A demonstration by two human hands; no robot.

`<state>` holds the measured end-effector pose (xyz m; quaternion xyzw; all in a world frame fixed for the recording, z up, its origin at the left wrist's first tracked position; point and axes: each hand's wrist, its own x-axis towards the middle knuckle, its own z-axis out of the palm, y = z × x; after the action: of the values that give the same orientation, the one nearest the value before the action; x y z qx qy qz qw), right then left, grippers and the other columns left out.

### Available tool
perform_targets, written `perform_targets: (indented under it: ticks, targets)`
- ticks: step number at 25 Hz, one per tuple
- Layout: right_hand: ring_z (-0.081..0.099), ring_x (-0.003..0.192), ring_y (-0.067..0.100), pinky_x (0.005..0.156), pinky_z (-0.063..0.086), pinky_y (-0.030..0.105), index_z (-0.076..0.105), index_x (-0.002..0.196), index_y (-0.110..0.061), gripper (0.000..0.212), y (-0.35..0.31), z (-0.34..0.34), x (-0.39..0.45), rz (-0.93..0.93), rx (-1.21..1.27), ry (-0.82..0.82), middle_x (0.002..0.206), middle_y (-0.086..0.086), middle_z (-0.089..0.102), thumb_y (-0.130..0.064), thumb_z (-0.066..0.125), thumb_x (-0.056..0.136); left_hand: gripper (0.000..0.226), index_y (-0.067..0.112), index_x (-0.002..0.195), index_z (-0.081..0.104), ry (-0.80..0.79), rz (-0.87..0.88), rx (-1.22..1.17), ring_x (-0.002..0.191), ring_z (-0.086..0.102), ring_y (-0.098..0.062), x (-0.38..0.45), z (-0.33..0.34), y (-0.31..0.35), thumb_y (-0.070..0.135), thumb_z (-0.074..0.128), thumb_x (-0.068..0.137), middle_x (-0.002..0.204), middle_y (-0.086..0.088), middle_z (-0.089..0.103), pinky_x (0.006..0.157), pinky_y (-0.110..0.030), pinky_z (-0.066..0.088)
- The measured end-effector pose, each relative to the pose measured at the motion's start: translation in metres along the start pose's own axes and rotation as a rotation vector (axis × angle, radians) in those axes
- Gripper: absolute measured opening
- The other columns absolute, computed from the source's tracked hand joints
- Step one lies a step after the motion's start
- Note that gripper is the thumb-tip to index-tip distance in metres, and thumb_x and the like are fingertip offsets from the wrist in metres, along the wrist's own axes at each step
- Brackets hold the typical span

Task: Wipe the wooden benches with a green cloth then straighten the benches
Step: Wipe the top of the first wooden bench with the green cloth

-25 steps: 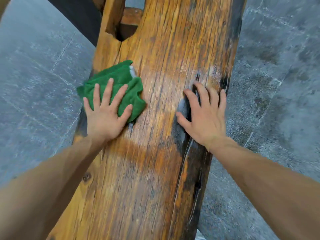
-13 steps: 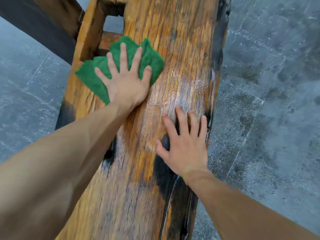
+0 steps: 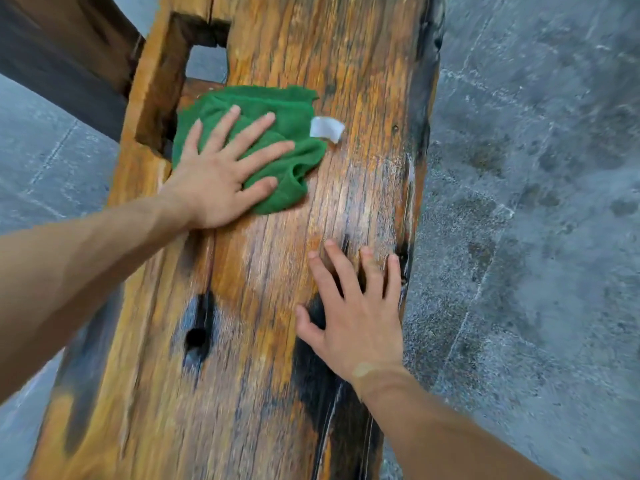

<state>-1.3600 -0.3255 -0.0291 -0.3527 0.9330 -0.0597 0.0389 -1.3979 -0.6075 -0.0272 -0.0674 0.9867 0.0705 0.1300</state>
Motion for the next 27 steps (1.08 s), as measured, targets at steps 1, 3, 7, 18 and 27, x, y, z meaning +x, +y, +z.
perform_targets:
  ticks: [1, 3, 7, 18, 27]
  targets:
    - [0.045, 0.132, 0.043, 0.114, 0.019, 0.068, 0.045, 0.146, -0.028, 0.069, -0.001, 0.0, 0.0, 0.001, -0.002, -0.004, 0.152, -0.002, 0.043, -0.059, 0.049, 0.084, 0.054, 0.069, 0.145, -0.003, 0.026, -0.15, -0.039, 0.155, -0.012, -0.026, 0.017, -0.002, 0.011, 0.072, 0.012, 0.093, 0.166, 0.023, -0.012, 0.118, -0.069, -0.002]
    - [0.045, 0.132, 0.042, 0.114, 0.019, 0.068, 0.045, 0.147, -0.029, 0.071, -0.003, -0.001, 0.001, 0.003, -0.004, -0.018, 0.153, -0.003, 0.042, -0.06, 0.049, 0.083, 0.055, 0.062, 0.151, 0.001, 0.073, -0.278, -0.087, 0.154, -0.015, -0.029, 0.06, -0.01, 0.051, 0.07, 0.013, 0.097, 0.167, 0.017, -0.012, 0.115, -0.072, -0.007]
    - [0.044, 0.133, 0.041, 0.115, 0.019, 0.066, 0.045, 0.145, -0.03, 0.071, 0.001, 0.0, 0.003, 0.018, 0.008, -0.024, 0.153, -0.005, 0.042, -0.06, 0.05, 0.081, 0.055, 0.054, 0.155, 0.004, 0.043, -0.025, -0.008, 0.154, -0.014, -0.029, 0.096, -0.018, 0.117, 0.058, 0.013, 0.101, 0.168, 0.014, -0.01, 0.115, -0.072, -0.008]
    - [0.047, 0.13, 0.044, 0.112, 0.023, 0.069, 0.048, 0.144, -0.027, 0.07, -0.003, 0.0, 0.004, -0.012, -0.008, 0.004, 0.156, -0.005, 0.04, -0.06, 0.05, 0.081, 0.058, 0.058, 0.153, 0.007, 0.131, -0.181, -0.028, 0.156, -0.008, -0.028, 0.061, -0.007, 0.039, 0.066, 0.013, 0.096, 0.168, 0.016, -0.003, 0.117, -0.069, -0.005]
    - [0.048, 0.123, 0.04, 0.111, 0.026, 0.066, 0.052, 0.137, -0.029, 0.067, 0.002, 0.001, 0.002, 0.012, 0.03, 0.034, 0.143, -0.007, 0.045, -0.058, 0.056, 0.077, 0.058, 0.045, 0.157, 0.018, 0.047, 0.592, 0.149, 0.156, 0.004, -0.027, 0.037, 0.003, 0.128, 0.051, 0.017, 0.099, 0.168, 0.012, 0.009, 0.12, -0.065, -0.002]
